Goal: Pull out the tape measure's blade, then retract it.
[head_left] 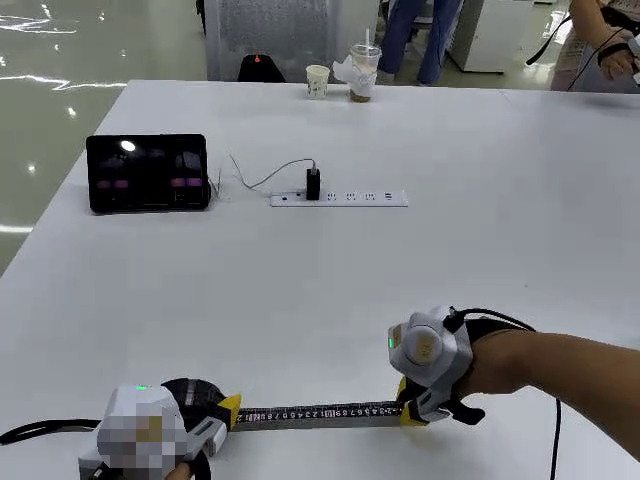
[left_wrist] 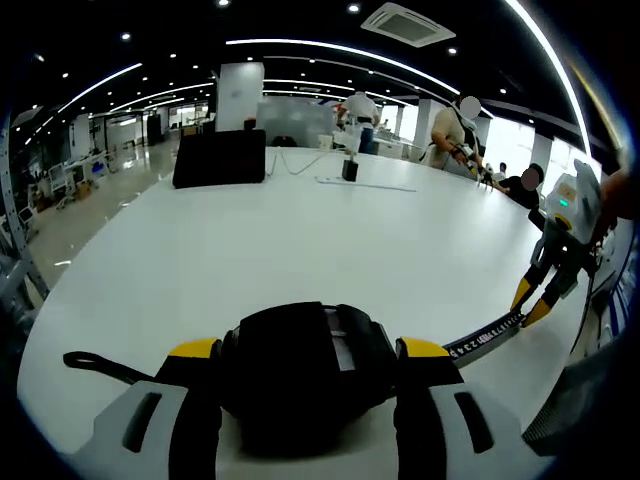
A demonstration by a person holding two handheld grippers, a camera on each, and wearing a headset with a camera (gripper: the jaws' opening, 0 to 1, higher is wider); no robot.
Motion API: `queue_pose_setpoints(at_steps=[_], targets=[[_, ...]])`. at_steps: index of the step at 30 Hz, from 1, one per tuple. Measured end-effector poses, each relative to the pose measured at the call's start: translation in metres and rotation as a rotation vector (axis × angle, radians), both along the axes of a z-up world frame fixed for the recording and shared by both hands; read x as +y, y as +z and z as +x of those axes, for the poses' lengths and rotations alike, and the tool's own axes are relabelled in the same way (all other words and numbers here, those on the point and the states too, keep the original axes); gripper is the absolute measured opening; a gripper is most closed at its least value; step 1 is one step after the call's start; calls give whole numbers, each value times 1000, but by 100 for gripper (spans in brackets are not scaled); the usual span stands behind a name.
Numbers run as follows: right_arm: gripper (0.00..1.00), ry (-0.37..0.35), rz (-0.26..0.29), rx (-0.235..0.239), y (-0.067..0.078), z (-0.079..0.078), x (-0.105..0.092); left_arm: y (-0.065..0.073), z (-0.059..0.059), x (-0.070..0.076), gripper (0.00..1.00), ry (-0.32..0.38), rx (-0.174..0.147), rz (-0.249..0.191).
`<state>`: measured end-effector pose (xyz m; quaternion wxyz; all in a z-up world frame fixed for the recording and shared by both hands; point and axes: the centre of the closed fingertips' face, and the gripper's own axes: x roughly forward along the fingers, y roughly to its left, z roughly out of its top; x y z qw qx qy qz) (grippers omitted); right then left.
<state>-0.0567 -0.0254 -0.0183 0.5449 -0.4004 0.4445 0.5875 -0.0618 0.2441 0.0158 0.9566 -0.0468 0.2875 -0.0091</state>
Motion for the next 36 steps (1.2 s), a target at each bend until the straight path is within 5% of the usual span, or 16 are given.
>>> queue_pose_setpoints(at_steps=[17,29,36], targets=[[10,-19,18,-12,0,1,1,-4,-1,-2,63,-30,42,30],[11,42,-11,-51,0,-1,2,-4,-1,-1,64,-31,33,27],[11,-5,-1,-39,0,0,3,-4,-2,-1,64,-32,31,30]])
